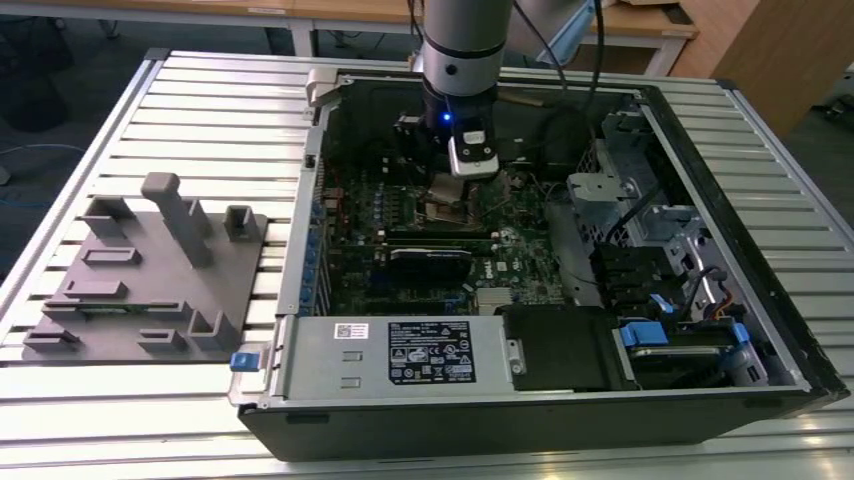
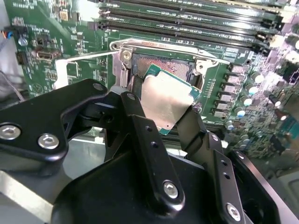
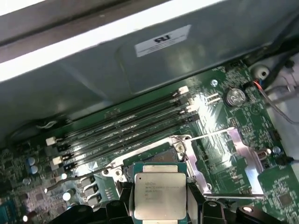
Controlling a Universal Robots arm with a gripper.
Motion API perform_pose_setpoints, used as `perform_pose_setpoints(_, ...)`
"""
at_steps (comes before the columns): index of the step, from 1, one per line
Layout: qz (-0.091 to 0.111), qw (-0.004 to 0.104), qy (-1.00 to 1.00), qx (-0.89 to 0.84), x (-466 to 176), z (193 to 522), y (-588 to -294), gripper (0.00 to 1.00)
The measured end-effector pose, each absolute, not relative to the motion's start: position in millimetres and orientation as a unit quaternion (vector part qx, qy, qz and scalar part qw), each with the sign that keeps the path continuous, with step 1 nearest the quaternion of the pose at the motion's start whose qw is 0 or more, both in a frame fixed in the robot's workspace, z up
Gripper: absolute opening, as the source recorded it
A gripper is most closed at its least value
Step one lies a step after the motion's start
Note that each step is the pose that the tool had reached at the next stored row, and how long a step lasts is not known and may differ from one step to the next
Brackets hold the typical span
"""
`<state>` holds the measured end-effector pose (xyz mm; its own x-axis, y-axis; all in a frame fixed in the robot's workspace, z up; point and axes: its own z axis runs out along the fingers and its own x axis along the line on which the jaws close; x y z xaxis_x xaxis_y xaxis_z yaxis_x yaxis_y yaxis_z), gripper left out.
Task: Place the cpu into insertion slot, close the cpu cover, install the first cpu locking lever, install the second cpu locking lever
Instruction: 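Place the cpu into insertion slot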
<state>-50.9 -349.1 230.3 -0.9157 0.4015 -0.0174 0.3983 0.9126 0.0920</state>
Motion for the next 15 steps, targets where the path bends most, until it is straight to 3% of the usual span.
perform_pose_setpoints(15,0.041,0.023,0.944,0.326,-50.9,230.3,-349.1,0.54)
